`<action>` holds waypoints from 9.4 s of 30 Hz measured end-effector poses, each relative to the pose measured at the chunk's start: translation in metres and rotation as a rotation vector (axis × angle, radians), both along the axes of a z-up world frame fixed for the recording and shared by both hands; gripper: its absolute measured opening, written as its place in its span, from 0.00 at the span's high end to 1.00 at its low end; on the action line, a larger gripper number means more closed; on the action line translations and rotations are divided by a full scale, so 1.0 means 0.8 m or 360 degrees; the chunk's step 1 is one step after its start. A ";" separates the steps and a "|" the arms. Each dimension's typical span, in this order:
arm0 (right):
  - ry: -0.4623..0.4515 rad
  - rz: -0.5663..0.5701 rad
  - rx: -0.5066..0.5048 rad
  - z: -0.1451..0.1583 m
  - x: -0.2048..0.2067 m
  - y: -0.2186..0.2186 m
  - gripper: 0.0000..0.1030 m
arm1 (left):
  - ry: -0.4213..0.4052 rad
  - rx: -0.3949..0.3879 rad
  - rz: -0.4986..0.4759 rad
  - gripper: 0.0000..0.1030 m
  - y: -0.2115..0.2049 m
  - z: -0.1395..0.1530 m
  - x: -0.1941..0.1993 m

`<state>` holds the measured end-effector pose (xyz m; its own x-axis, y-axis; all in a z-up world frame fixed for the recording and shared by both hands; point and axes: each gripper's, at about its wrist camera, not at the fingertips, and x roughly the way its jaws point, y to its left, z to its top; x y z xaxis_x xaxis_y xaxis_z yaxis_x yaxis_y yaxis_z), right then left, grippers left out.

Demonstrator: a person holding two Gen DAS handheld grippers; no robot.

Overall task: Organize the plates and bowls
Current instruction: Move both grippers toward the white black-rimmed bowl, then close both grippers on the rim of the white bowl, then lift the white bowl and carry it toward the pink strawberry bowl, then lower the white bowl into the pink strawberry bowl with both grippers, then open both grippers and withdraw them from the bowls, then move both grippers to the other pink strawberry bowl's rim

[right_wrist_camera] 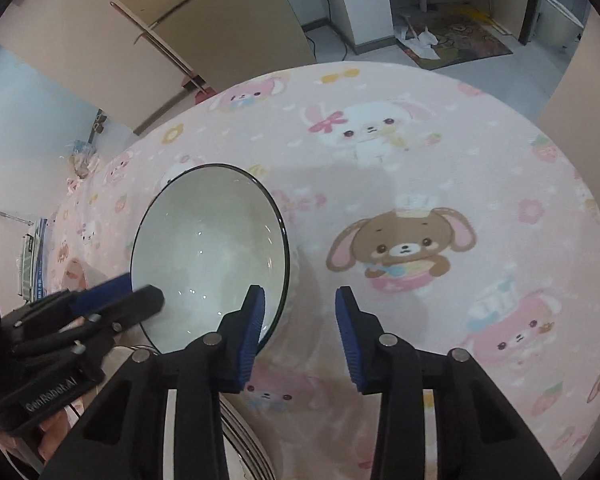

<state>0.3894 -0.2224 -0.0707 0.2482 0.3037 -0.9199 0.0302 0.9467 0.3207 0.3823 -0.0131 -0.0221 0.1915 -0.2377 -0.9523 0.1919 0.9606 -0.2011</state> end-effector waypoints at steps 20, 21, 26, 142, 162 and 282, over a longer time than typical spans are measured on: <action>-0.0043 0.0034 -0.0138 0.005 0.008 0.029 0.88 | 0.0023 0.0016 0.0023 0.90 -0.008 -0.013 0.017; -0.0054 0.0034 -0.0123 0.009 0.006 0.027 0.88 | 0.0007 0.0009 0.0023 0.90 -0.007 -0.007 0.014; -0.0116 0.0078 -0.0119 0.043 -0.013 0.034 0.88 | -0.0091 0.0003 0.0008 0.90 0.004 0.031 -0.007; 0.0191 0.0730 0.0107 0.011 -0.149 0.388 0.83 | -0.0058 0.0048 0.0291 0.84 0.335 0.032 -0.211; 0.0151 0.0790 0.0001 0.016 -0.152 0.397 0.86 | -0.0092 0.0198 0.0174 0.90 0.331 0.047 -0.228; -0.0111 0.0455 -0.0072 0.037 -0.023 0.280 0.66 | 0.0034 0.0107 0.0151 0.57 0.244 0.008 -0.031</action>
<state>0.3713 0.0019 -0.0412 0.2215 0.3292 -0.9179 -0.2601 0.9271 0.2697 0.3577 0.1821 -0.0160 0.1893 -0.1547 -0.9697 0.0958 0.9857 -0.1386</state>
